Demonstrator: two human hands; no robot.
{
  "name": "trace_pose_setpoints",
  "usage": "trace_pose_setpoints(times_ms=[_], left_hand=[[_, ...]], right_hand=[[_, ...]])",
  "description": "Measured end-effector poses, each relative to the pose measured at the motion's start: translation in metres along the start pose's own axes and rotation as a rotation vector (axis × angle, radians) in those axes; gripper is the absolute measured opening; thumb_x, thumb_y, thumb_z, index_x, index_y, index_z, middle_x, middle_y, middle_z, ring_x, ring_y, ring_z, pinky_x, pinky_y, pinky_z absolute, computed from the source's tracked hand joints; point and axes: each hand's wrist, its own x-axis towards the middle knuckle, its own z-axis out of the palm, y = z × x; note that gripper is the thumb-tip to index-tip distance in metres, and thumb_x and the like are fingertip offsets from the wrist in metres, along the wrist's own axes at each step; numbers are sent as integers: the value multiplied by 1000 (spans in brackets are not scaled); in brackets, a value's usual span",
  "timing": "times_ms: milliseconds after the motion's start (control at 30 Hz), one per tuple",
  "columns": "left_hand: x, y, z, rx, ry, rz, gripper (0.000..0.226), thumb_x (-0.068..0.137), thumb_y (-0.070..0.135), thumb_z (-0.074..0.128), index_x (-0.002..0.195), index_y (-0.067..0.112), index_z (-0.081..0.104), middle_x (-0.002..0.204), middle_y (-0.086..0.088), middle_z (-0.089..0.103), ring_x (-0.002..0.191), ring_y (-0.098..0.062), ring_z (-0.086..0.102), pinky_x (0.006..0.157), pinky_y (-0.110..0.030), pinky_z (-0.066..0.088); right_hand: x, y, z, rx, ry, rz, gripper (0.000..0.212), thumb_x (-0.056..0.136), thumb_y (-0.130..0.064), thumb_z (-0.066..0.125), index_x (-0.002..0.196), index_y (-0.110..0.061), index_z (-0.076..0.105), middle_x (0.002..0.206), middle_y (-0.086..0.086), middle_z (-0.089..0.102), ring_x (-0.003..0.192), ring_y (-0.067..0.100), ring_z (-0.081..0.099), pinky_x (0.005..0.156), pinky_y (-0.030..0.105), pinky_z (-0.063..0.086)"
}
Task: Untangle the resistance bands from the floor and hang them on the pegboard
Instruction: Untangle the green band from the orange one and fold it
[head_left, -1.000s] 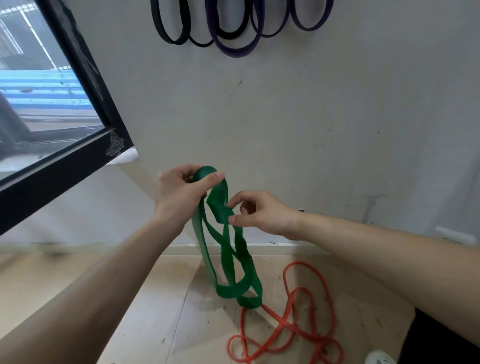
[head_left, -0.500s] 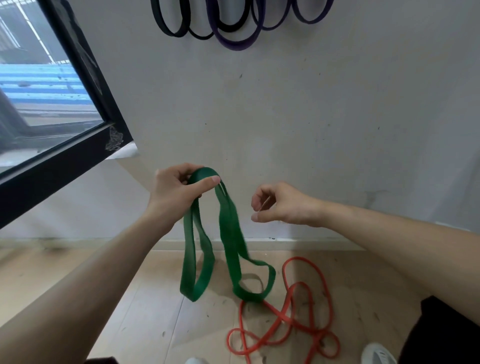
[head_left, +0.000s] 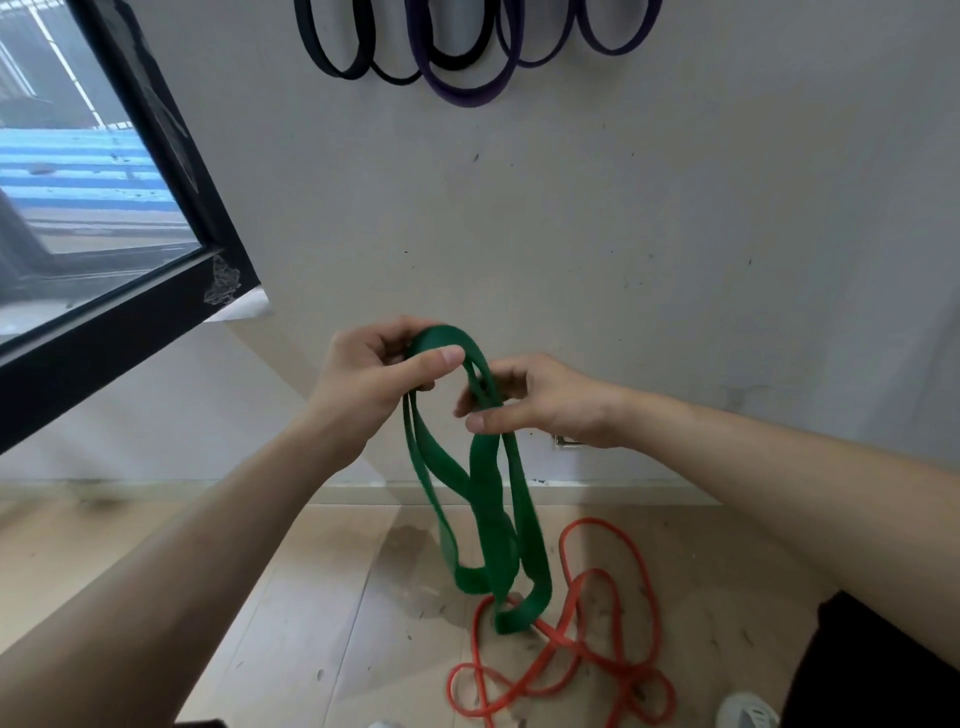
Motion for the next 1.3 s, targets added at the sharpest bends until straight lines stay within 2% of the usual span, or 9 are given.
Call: trace_pose_setpoints(times_ms=[100, 233, 367, 500, 700, 833, 1033, 1200, 1300], left_hand=[[0, 2, 0, -14, 21, 20, 29, 75, 21, 84, 101, 12, 76, 82, 5, 73, 75, -8, 64, 71, -25, 55], [0, 3, -3, -6, 62, 20, 31, 74, 27, 78, 101, 13, 76, 80, 8, 72, 73, -7, 64, 74, -24, 55], [-1, 0, -7, -10, 68, 11, 37, 71, 29, 78, 103, 11, 76, 82, 4, 71, 74, -8, 63, 74, -23, 55], [0, -12, -21, 42, 20, -36, 30, 77, 24, 84, 104, 14, 76, 85, 4, 73, 78, -9, 64, 75, -26, 56], [-3, -23, -17, 110, -153, -121, 46, 64, 26, 88, 106, 15, 74, 89, 0, 76, 84, -17, 71, 79, -24, 56], [1, -16, 6, 88, -220, -119, 50, 62, 23, 92, 107, 14, 73, 88, -1, 74, 82, -18, 69, 81, -32, 59], [1, -10, 36, 36, -261, -119, 33, 67, 30, 86, 92, 14, 72, 79, 2, 69, 78, -13, 65, 78, -28, 52], [1, -7, 45, 14, -266, -110, 20, 80, 17, 84, 90, 8, 70, 77, 3, 70, 74, -11, 65, 74, -26, 51], [0, 0, 44, -30, -228, -84, 24, 77, 22, 80, 92, 6, 70, 77, 2, 70, 74, -13, 64, 74, -28, 55]], right_hand=[[1, 3, -3, 15, 24, 8, 27, 85, -8, 77, 108, 1, 66, 106, 15, 72, 105, 26, 69, 103, 41, 51], [-1, 10, -13, -69, 16, 55, 21, 81, -10, 81, 98, -12, 69, 92, 1, 70, 93, 17, 69, 99, 41, 53], [-5, 12, -20, -177, 32, 67, 26, 78, -13, 84, 98, -5, 69, 98, 17, 72, 94, 33, 70, 98, 53, 53], [-15, 2, -37, -161, 101, 30, 21, 80, -10, 83, 99, -7, 73, 90, 16, 72, 84, 25, 67, 94, 50, 53], [-31, -17, -52, -63, 215, -88, 26, 83, -6, 79, 108, -10, 72, 95, 10, 73, 89, 20, 69, 87, 33, 57], [-32, -28, -44, -82, 237, -156, 43, 82, -5, 79, 122, -12, 63, 102, 16, 72, 95, 27, 71, 90, 37, 59], [-30, -30, -37, -239, 149, -153, 45, 80, -3, 79, 120, -14, 63, 100, 13, 71, 91, 24, 69, 85, 32, 57], [-31, -12, -38, -174, -31, 40, 24, 77, -5, 78, 96, -13, 66, 90, 3, 67, 79, 11, 65, 75, 25, 52], [-31, 5, -37, -266, -104, 118, 16, 82, -3, 77, 91, -6, 64, 86, 14, 66, 88, 26, 70, 68, 24, 54]])
